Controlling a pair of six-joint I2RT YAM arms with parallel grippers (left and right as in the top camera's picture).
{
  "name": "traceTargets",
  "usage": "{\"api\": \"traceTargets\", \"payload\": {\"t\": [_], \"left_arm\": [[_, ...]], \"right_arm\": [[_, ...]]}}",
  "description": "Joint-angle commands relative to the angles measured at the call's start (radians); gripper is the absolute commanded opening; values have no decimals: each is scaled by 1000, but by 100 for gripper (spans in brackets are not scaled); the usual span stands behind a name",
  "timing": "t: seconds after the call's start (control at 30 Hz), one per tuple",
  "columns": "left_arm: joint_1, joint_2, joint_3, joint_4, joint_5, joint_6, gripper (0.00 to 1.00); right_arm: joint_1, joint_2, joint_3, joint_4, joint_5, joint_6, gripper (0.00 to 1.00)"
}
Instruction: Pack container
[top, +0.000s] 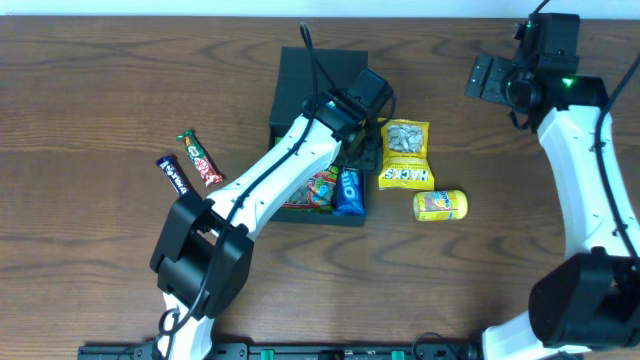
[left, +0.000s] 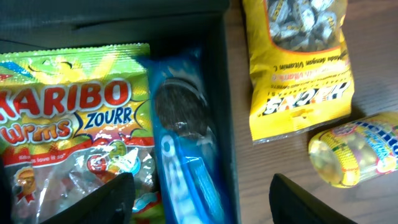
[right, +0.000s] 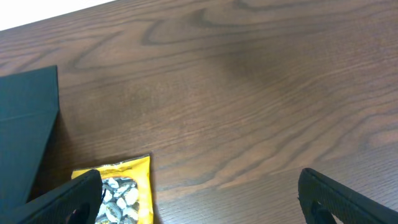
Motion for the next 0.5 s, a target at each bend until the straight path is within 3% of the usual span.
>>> {"api": "traceTargets", "payload": {"t": [0.0,0.2,0.33,0.47], "left_arm": [[11,-22,4,16,-30,-4,72],[59,-103,6,24,-81,20,73],[112,-181,6,-16,-206,20,73],[239,-251,6,-84,-295,35,79]], "right_arm": [[-8,2,10,-5,10,11,99],[-8,2,10,-27,10,11,99],[-8,2,-7,-53,1,11,99],[-2,21,-45,-55,-148,11,99]]}}
